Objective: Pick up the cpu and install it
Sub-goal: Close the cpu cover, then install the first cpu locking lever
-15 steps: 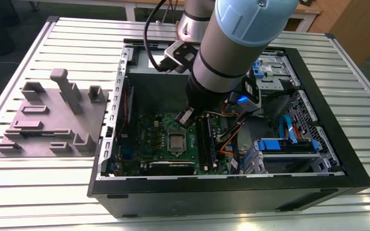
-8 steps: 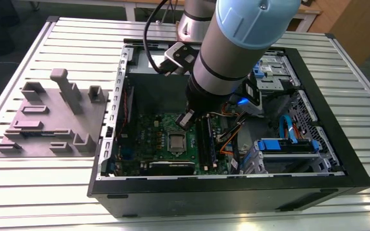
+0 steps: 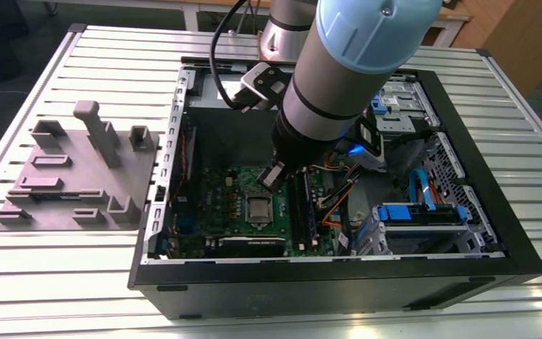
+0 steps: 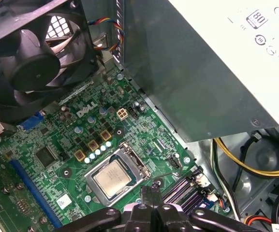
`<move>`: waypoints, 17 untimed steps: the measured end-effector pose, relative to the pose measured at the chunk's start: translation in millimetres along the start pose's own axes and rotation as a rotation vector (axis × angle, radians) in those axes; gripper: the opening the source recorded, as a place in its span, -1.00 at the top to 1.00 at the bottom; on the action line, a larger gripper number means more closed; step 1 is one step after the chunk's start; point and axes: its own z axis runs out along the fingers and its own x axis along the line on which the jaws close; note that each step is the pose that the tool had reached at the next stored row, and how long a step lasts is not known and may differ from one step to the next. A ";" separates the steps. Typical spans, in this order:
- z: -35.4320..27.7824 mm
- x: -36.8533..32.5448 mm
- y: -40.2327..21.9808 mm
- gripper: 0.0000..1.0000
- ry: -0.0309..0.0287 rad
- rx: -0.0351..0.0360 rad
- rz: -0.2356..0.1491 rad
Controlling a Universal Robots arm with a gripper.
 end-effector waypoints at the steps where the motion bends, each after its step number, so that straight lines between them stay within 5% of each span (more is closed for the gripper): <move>1: 0.0 0.1 -0.1 0.80 0.0000 0.0000 0.000; 17: -1.0 1.4 -1.1 0.80 -0.0003 0.0008 0.000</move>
